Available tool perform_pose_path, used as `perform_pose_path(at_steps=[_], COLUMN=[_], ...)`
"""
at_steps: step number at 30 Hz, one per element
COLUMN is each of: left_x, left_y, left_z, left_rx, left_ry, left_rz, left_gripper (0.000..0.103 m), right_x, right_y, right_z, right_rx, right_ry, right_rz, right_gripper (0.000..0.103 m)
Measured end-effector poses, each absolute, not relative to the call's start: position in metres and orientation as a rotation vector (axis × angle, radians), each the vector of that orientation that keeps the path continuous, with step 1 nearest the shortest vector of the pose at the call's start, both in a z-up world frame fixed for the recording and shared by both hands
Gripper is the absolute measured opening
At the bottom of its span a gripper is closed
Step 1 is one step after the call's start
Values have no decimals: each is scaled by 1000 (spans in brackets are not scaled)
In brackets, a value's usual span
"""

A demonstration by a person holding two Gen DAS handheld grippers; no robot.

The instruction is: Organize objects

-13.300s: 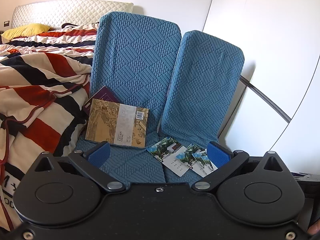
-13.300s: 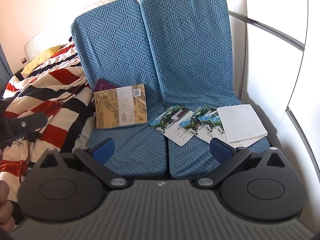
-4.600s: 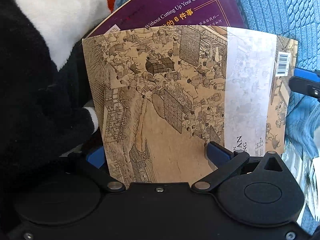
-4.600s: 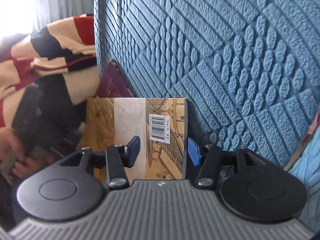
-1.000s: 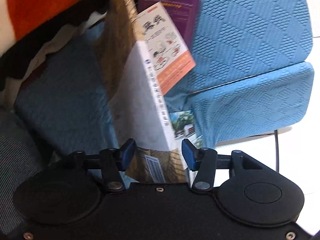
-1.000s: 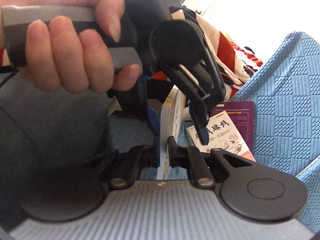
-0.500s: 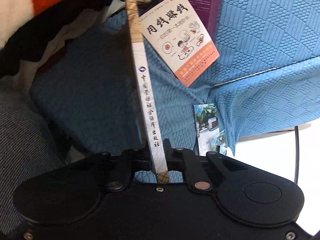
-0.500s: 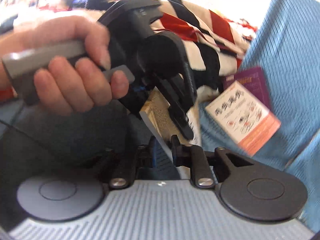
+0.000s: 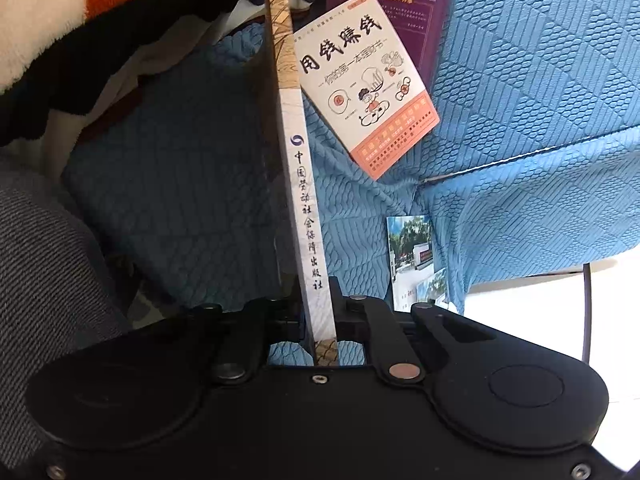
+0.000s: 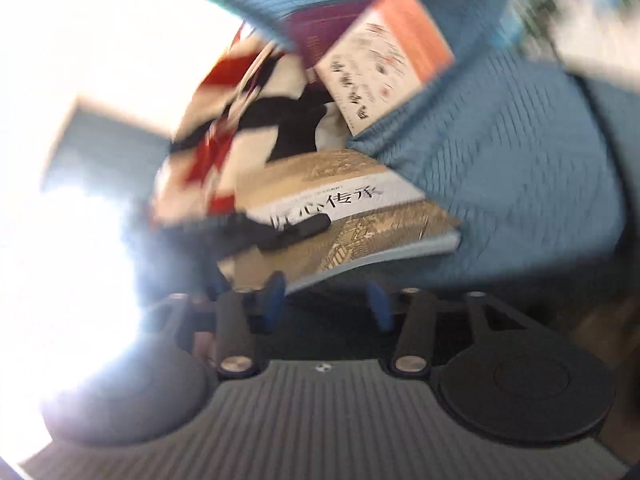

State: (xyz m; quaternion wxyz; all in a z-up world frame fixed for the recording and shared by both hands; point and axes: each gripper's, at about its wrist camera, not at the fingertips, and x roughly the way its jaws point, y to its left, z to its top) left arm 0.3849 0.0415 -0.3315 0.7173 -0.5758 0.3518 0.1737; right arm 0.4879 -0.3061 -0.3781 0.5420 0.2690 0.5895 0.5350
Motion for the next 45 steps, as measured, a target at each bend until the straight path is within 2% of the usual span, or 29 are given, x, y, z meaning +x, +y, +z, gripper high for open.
perform_pose_path(at_steps=[7, 13, 20, 25, 33, 35, 37, 39, 40, 45], left_x=[381, 378, 370, 369, 364, 364, 363, 362, 362, 361], left_y=[40, 39, 40, 43, 44, 45, 45, 45, 45, 45], left_z=[-328, -326, -325, -322, -319, -318, -318, -317, -315, -304], left_rx=[-1273, -1273, -1287, -1288, -1304, -1305, -1306, -1306, -1304, -1298], left_ry=[762, 747, 723, 720, 697, 694, 694, 690, 690, 686], left_rz=[397, 410, 415, 414, 406, 407, 410, 403, 406, 375], left_gripper=[8, 7, 6, 7, 6, 7, 7, 7, 7, 8], right_x=[489, 489, 498, 503, 515, 517, 518, 518, 518, 525], right_y=[-289, -273, -256, -252, -251, -250, -250, -254, -256, -263], right_z=[-409, -428, -435, -445, -459, -462, -465, -466, -462, -431], right_rx=[871, 981, 1008, 968, 963, 954, 937, 955, 948, 894], right_ry=[1555, 1620, 1591, 1594, 1564, 1562, 1565, 1556, 1533, 1452], right_rz=[1150, 1105, 1025, 1007, 936, 917, 892, 886, 883, 911], right_gripper=[80, 82, 82, 68, 64, 55, 41, 37, 20, 14])
